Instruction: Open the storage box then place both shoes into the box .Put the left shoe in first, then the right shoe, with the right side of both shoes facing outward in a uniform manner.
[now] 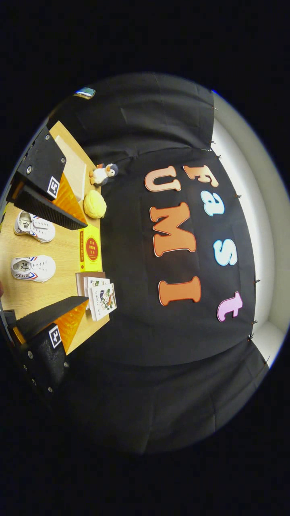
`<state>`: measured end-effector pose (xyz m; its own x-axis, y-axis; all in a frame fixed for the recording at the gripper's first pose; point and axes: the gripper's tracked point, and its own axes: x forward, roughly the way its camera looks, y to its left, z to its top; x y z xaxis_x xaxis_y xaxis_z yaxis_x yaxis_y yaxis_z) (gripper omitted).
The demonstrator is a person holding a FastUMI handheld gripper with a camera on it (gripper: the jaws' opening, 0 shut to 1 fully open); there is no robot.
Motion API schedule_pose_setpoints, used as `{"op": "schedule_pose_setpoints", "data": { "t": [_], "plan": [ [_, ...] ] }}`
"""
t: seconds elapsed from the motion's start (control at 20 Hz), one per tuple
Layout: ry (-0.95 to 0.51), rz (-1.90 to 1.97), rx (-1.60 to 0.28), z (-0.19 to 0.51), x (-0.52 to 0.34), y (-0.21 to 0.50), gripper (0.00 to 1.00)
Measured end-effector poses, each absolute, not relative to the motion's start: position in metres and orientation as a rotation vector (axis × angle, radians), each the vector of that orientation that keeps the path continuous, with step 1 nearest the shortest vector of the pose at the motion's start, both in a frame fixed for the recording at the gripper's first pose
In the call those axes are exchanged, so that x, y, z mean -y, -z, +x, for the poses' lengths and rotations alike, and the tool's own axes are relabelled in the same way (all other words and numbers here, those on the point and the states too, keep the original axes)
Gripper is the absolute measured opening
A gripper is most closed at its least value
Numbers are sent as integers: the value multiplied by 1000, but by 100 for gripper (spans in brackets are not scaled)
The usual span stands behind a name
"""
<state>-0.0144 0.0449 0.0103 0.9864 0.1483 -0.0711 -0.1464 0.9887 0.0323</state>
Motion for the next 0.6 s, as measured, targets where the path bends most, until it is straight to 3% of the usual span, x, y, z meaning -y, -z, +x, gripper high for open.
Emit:
{"op": "schedule_pose_setpoints", "data": {
  "t": [0.6],
  "plan": [
    [-142, -38, -64, -27, -35, -10, 98]
  ]
}}
